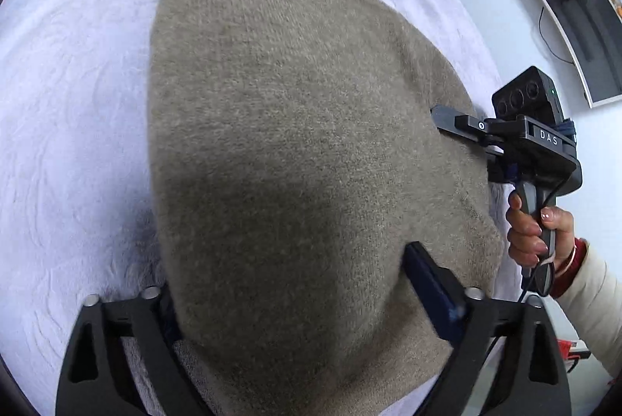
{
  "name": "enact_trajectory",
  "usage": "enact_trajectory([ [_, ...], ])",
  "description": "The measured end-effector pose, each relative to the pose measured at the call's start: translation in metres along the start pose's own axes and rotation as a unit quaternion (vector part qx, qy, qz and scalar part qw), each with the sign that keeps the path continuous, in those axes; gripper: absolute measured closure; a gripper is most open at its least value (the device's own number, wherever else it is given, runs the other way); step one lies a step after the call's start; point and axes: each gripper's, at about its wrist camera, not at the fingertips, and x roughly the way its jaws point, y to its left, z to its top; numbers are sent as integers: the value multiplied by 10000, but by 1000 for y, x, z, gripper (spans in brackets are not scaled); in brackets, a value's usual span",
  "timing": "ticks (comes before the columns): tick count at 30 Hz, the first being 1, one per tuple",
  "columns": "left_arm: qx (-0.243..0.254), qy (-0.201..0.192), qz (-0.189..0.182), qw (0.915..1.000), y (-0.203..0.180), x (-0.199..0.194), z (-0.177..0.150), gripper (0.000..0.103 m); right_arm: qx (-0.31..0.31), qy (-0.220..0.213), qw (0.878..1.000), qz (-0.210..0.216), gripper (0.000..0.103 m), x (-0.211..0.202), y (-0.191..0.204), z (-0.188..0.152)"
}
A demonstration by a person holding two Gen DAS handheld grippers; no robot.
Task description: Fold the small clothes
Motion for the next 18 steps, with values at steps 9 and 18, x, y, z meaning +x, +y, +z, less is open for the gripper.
enact_trajectory([
  [9, -34, -371, -464, 9982, -3, -43, -14, 48, 42, -294, 9987, 411, 73, -16, 39, -18],
  [18, 69, -592, -749, 9954, 5, -98, -39, 48, -100, -318, 9975, 624, 73, -22, 101, -62],
])
